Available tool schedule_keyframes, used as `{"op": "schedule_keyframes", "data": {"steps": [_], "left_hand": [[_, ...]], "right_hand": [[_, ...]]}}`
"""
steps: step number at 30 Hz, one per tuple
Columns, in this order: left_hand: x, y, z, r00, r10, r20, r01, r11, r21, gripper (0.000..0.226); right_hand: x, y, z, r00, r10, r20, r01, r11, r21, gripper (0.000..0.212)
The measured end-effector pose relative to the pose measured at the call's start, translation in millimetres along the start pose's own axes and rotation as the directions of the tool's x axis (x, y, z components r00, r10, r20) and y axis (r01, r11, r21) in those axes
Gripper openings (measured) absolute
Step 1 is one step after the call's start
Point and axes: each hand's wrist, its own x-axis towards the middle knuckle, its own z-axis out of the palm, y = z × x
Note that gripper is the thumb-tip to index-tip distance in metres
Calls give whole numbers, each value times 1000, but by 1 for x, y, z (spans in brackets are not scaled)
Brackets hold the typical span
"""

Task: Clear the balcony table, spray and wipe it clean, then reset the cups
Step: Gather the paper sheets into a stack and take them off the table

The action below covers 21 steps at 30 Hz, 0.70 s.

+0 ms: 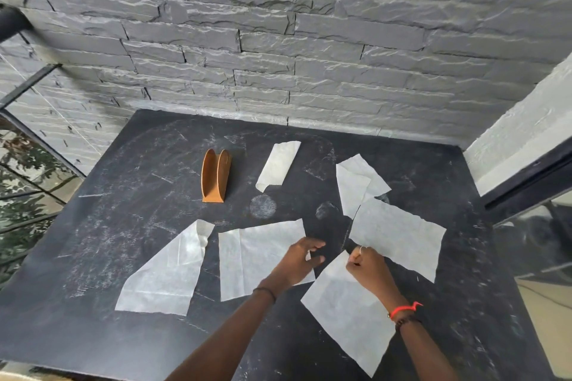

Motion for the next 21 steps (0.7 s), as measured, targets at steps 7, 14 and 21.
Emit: {"op": "schedule_keyframes", "data": {"steps": [7, 14, 21], "left_hand": [[-2, 36, -1, 952, -94, 291, 206, 901, -382, 20], [-4, 49, -32, 913, -108, 394, 319, 792, -521, 39], [-13, 44, -56, 946, -42, 322, 268, 659, -702, 49]], "right_hand": [[-12, -19, -52, 977, -64, 206, -48, 866, 497, 6], [1, -44, -71, 924, -168, 344, -156, 654, 740, 12], [19, -84, -73, 815, -345, 465, -63, 746, 663, 33]]}}
